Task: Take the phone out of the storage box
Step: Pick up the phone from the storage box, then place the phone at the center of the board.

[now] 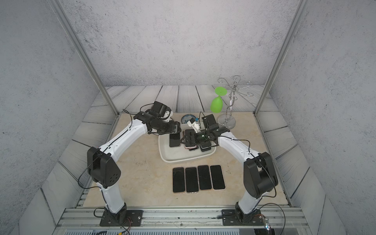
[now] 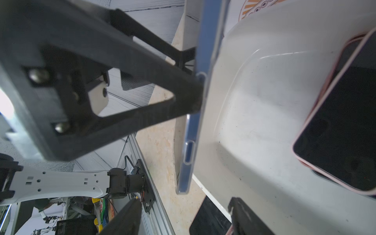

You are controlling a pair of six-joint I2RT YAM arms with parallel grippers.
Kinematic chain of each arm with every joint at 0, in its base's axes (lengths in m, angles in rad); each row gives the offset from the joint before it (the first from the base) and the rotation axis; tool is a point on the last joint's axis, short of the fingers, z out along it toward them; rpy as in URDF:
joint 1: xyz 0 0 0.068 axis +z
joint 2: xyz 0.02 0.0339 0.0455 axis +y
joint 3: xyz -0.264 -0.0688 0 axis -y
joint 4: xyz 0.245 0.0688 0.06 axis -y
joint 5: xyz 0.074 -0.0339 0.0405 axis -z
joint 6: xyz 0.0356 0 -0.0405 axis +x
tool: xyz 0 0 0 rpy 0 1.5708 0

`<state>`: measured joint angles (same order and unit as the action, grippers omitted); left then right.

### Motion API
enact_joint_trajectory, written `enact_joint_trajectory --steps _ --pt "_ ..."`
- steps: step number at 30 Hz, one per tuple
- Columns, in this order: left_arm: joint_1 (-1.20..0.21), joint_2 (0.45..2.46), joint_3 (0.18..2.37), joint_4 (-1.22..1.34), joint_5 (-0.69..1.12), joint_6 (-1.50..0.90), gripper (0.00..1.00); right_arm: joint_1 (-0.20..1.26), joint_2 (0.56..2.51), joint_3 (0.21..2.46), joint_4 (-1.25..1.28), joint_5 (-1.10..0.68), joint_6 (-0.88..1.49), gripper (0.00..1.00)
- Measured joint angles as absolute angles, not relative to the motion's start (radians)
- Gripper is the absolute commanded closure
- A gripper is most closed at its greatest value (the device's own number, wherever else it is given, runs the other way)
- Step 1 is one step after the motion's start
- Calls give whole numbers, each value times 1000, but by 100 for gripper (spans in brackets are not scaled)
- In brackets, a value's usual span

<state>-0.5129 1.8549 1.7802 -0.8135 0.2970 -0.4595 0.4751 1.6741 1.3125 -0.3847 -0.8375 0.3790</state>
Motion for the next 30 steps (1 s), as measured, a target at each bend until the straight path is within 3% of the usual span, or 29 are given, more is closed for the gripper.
enact_joint_trajectory --steps 5,8,11,14,17,22,26,30 --pt "-517 1855 1763 -812 310 -464 54 505 1739 1314 -323 -839 410 35" --pt "-520 1855 1753 -810 326 -472 54 511 1787 1320 -290 -839 431 47" --pt "-520 1854 1731 -799 347 -478 52 513 1807 1321 -247 -849 469 77" --pt "-516 1848 1699 -780 382 -488 38 512 1806 1322 -221 -864 500 100" --pt "-503 1830 1668 -750 414 -497 1 509 1798 1319 -227 -878 507 100" --pt "-442 1773 1627 -721 468 -529 2 509 1669 1257 -430 -792 428 100" --pt "-369 1699 1592 -695 461 -542 2 479 1463 1163 -710 -559 352 100" --pt "-384 1611 1481 -619 458 -567 2 327 1291 1076 -937 -336 324 100"
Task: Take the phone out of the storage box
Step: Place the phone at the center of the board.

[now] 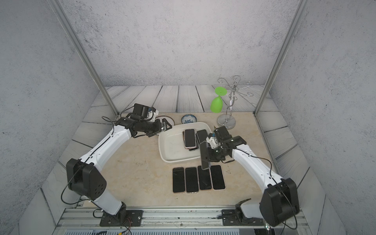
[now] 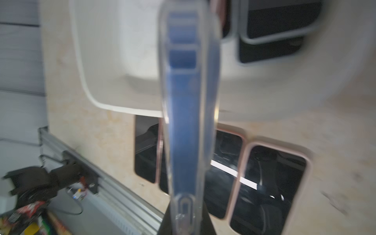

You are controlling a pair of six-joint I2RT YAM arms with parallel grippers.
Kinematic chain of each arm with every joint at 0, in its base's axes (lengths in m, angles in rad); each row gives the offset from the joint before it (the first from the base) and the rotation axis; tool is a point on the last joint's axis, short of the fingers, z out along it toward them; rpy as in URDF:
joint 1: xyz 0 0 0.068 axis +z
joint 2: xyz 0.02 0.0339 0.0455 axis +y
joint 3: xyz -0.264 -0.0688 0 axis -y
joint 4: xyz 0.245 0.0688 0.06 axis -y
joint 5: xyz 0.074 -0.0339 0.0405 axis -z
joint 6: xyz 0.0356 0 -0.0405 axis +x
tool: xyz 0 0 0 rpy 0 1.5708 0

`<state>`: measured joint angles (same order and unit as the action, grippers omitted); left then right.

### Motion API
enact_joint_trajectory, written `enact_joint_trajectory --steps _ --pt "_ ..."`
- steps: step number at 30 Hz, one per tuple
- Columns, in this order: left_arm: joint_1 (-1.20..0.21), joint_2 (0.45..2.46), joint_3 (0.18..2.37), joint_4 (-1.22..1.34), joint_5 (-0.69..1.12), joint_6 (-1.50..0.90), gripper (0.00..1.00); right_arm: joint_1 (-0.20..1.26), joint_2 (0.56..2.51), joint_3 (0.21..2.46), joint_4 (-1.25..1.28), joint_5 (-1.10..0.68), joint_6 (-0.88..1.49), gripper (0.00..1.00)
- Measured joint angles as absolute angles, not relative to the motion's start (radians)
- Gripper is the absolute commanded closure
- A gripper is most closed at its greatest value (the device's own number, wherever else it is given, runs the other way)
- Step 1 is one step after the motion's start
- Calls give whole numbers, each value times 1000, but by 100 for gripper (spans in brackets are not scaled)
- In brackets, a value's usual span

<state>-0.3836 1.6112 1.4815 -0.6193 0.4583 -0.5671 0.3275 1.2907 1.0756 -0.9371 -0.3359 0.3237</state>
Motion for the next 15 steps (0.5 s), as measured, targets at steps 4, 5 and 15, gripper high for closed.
enact_joint_trajectory --steps 4,5,15 --pt "-463 1579 1376 -578 446 -581 2 193 1261 1052 -1037 -199 321 100" --pt "-486 1573 1341 -562 447 -587 2 183 1271 1053 -1054 -176 321 100" --pt "-528 1513 1136 -467 469 -611 2 183 1442 990 -1114 -113 326 100"
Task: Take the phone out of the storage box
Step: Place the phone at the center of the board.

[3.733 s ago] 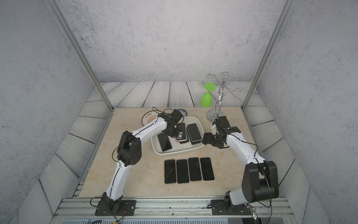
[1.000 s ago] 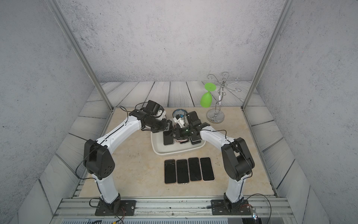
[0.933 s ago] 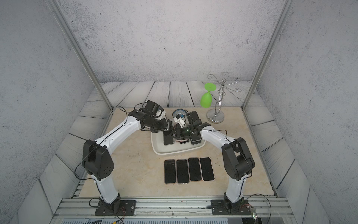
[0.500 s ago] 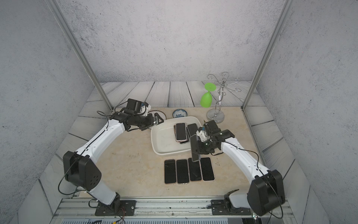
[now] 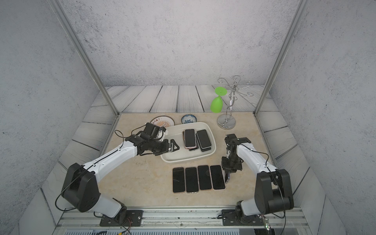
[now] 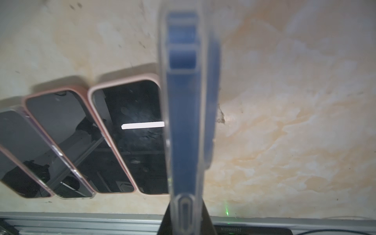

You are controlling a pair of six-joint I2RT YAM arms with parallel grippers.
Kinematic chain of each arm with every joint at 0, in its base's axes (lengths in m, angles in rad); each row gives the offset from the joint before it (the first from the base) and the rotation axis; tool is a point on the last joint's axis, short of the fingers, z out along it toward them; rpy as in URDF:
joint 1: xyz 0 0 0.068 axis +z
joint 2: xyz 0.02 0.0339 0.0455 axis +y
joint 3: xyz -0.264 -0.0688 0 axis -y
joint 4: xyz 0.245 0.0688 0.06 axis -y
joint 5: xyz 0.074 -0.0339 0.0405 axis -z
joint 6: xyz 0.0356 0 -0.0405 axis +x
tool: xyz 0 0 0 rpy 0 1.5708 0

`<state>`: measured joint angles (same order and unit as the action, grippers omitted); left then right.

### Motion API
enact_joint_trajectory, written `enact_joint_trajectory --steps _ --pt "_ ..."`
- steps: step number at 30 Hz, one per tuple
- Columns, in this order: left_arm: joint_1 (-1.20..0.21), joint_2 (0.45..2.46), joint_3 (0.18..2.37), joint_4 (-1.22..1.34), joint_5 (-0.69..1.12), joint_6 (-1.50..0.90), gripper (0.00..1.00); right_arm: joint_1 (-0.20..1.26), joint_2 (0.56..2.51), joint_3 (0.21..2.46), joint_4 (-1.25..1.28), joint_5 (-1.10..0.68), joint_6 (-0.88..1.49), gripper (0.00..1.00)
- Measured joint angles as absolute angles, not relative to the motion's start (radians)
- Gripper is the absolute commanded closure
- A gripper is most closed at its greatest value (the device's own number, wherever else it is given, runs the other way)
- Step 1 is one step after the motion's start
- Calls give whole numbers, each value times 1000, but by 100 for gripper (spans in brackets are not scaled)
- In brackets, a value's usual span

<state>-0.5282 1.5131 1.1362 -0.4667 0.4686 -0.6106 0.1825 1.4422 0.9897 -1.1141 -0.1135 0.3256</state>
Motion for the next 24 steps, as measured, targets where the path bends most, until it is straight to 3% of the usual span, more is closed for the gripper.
enact_joint_trajectory --steps 12,16,18,22,24 --pt "-528 1512 1101 -411 504 -612 2 220 1507 988 -1129 -75 339 100" --pt "-528 1512 1096 -408 503 -612 2 226 1508 988 -1129 -72 340 94" --pt "-528 1512 1096 -407 504 -612 2 226 1511 988 -1130 -71 340 90" --pt "-528 1514 1095 -406 505 -611 2 227 1523 990 -1135 -54 349 67" --pt "-528 1520 1095 -406 505 -611 2 221 1536 990 -1137 -38 365 60"
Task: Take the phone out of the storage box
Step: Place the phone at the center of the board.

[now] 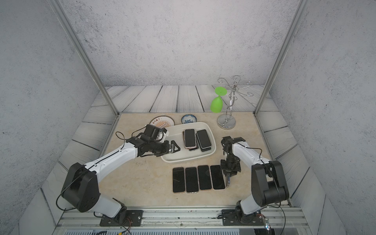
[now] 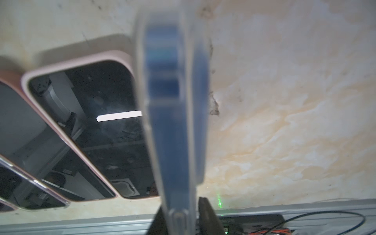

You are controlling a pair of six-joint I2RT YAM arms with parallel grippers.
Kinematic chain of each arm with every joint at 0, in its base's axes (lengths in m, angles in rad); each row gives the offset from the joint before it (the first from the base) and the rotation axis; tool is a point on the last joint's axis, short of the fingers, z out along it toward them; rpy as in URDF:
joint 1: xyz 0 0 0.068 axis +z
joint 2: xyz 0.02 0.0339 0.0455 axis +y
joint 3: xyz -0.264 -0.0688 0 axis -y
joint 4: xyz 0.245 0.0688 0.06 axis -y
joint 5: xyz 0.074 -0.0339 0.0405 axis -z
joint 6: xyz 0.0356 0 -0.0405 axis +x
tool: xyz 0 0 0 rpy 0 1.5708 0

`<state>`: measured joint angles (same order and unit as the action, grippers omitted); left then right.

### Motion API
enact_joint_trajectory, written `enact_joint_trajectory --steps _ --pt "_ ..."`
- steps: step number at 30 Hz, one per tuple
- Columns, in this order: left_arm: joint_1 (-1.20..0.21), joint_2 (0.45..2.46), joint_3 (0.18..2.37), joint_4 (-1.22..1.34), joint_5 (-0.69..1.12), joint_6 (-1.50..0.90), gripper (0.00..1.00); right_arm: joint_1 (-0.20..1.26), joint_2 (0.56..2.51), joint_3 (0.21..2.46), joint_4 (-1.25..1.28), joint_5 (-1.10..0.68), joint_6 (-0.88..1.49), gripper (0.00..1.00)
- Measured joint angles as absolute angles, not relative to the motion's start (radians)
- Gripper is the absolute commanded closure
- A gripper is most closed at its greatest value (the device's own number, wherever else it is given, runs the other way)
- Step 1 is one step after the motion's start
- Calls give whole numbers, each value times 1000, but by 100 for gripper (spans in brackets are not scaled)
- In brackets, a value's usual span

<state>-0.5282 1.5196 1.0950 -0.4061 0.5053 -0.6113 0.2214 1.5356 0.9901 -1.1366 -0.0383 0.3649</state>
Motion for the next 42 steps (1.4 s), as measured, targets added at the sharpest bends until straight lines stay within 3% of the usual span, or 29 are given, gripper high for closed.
enact_joint_trajectory --steps 5,23,29,34,37,40,42 --pt "-528 1537 1094 -406 506 -611 2 178 1542 990 -1138 -11 373 49" --pt "-529 1549 1095 -406 509 -610 2 -11 1642 1001 -1019 -38 340 27" --pt "-529 1549 1095 -408 496 -609 2 -72 1637 1001 -959 -116 336 25" --pt "-529 1549 1095 -407 493 -610 2 -84 1637 965 -896 -223 335 39" --pt "-529 1549 1095 -407 490 -610 2 -84 1630 950 -885 -266 334 42" --pt "-529 1549 1094 -406 490 -610 2 -84 1622 941 -877 -290 331 40" --pt "-529 1549 1091 -406 490 -610 1 -84 1616 939 -875 -293 332 34"
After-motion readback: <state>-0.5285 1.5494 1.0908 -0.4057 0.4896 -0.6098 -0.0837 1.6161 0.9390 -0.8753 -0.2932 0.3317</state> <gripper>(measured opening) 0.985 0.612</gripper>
